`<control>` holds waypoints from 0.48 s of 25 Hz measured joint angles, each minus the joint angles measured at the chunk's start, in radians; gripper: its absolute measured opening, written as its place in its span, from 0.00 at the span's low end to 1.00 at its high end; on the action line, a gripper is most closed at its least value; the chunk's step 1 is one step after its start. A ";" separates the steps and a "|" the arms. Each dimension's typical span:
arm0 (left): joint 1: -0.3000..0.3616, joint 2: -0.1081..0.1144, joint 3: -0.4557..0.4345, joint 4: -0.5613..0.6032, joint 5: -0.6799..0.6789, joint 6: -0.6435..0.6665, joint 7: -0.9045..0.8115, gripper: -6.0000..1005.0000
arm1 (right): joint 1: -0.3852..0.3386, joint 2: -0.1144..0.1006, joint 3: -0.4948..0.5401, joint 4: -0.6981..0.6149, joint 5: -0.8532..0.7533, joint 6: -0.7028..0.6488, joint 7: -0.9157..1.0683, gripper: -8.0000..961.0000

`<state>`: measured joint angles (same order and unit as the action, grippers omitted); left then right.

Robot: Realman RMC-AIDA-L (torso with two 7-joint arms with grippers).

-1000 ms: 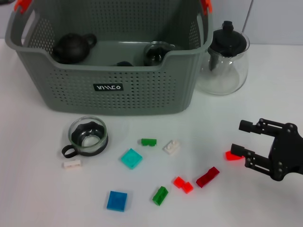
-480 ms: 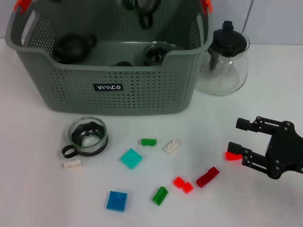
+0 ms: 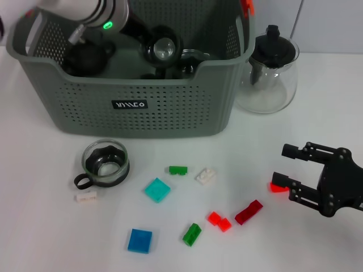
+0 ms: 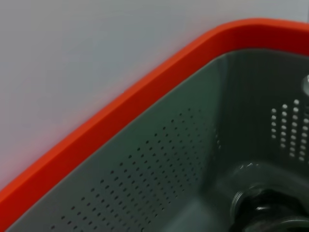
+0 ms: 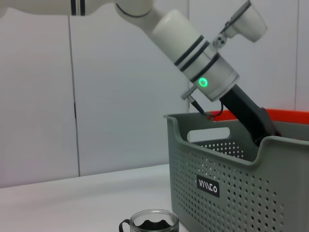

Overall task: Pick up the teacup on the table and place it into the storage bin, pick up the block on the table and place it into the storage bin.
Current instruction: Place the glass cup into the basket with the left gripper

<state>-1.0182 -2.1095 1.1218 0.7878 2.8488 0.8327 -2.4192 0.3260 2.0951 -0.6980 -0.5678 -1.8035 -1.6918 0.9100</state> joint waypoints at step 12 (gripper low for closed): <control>-0.001 0.006 0.080 -0.064 0.007 -0.076 0.001 0.19 | -0.005 -0.001 0.000 0.011 0.001 -0.002 0.000 0.62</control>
<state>-1.0192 -2.1034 1.2020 0.7237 2.8562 0.7564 -2.4178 0.3208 2.0941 -0.6979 -0.5566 -1.8022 -1.6941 0.9096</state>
